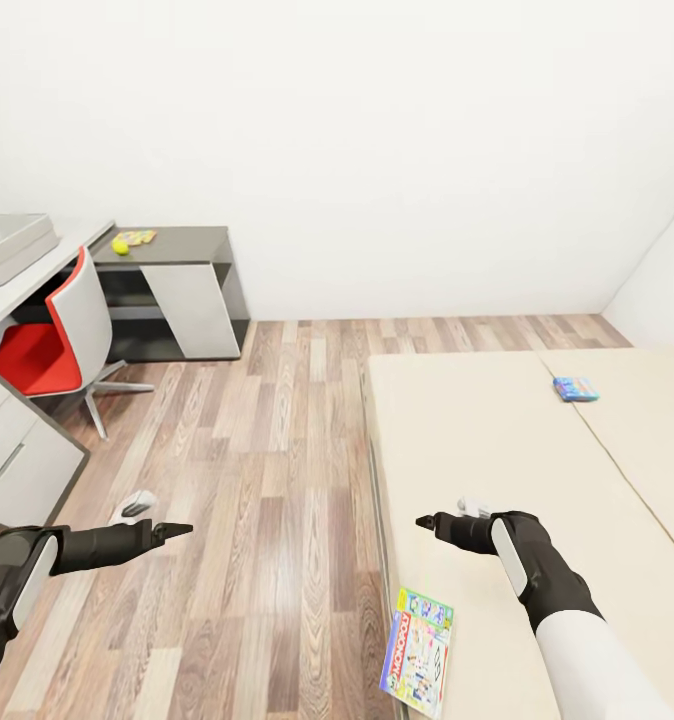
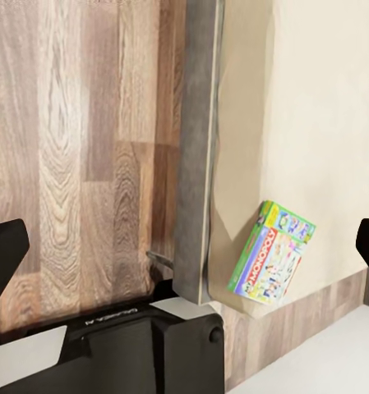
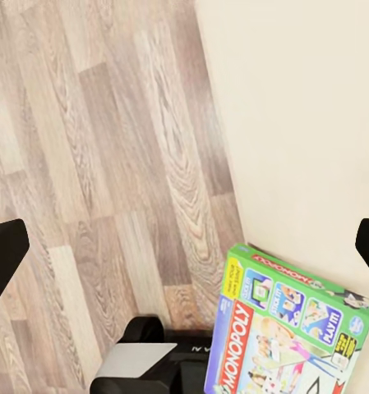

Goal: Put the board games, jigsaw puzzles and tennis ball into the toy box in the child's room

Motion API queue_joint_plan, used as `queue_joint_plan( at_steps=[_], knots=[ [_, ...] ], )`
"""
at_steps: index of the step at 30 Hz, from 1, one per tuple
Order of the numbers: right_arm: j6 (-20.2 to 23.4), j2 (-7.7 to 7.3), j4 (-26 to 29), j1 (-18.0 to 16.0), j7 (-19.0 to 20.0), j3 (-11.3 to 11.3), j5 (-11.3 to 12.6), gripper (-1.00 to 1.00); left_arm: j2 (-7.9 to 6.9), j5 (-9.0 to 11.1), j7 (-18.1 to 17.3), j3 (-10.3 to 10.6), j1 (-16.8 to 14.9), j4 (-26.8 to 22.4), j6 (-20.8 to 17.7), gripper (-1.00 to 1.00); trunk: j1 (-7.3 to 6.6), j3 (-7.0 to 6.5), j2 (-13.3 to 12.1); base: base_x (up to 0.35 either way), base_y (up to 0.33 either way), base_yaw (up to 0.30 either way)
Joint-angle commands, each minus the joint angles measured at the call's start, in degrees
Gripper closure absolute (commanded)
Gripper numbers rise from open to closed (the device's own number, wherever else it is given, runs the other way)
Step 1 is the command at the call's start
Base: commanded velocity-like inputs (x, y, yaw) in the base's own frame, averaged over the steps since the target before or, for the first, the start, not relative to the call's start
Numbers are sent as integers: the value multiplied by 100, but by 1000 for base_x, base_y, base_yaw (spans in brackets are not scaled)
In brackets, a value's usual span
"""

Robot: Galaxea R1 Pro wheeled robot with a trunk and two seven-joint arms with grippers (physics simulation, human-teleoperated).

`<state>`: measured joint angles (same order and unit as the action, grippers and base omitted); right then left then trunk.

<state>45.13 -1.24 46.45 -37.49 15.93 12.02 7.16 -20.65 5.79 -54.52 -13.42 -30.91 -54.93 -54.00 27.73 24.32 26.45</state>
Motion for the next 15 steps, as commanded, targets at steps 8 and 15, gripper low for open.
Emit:
queue_joint_plan(
  at_steps=[8,15],
  knots=[
    [31,1,4,-2,-2,11,39,-100,-1,34,2,-2,-3,0,-40,-100,3,-68,8,0,0,0],
    [31,1,4,0,-2,8,39,-100,-1,36,-2,-2,-3,0,-40,-100,3,-134,8,0,0,0]
  ],
)
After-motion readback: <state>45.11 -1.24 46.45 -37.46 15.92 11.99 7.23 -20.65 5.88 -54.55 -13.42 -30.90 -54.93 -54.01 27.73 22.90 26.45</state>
